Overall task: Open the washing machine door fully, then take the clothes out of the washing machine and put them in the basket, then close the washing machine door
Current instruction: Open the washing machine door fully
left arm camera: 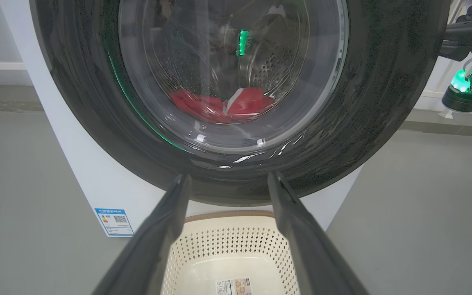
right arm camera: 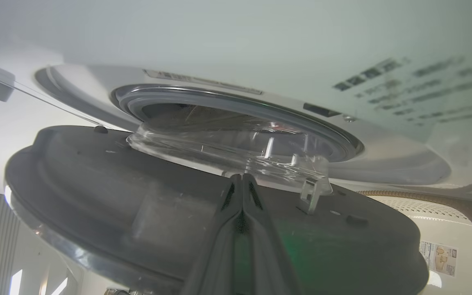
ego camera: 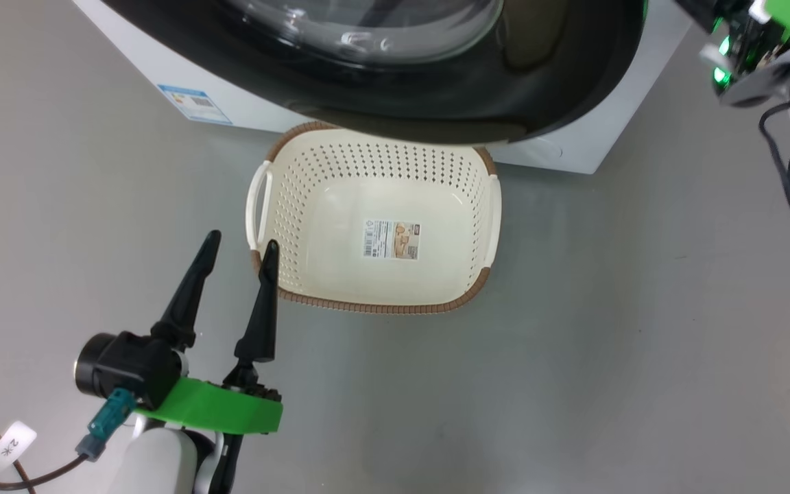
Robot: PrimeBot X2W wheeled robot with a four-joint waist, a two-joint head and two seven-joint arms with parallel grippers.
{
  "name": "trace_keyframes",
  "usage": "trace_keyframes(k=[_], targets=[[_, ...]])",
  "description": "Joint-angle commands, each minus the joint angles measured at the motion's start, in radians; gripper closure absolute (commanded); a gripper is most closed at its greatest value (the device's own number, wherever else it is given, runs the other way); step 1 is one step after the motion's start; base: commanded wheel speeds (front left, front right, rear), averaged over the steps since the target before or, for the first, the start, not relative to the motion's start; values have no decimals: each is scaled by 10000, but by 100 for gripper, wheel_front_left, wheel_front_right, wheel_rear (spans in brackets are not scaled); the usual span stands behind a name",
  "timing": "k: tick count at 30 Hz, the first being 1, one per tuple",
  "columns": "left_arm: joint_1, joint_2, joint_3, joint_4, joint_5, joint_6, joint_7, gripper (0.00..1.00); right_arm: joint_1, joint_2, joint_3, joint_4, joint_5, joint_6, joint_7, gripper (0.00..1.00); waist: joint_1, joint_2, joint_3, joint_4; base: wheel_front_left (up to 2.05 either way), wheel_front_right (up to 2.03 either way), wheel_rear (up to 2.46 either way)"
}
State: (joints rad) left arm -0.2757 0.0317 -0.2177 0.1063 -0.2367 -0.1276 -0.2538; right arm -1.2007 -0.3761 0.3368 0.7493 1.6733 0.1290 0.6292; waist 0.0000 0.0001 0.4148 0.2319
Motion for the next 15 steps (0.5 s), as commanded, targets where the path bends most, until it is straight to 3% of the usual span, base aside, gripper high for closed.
trace_keyframes(k=[1,15], targets=[[-6,185,301,-175,-50,-31,-80,0,290,321,125,-375,-29,17,174,100,0,-1,-148,-49,0,0,0],[712,186,490,-69,181,-31,-80,0,2185,611,558,-1631,-279,17,799,100,0,-1,-1130,-262,0,0,0]])
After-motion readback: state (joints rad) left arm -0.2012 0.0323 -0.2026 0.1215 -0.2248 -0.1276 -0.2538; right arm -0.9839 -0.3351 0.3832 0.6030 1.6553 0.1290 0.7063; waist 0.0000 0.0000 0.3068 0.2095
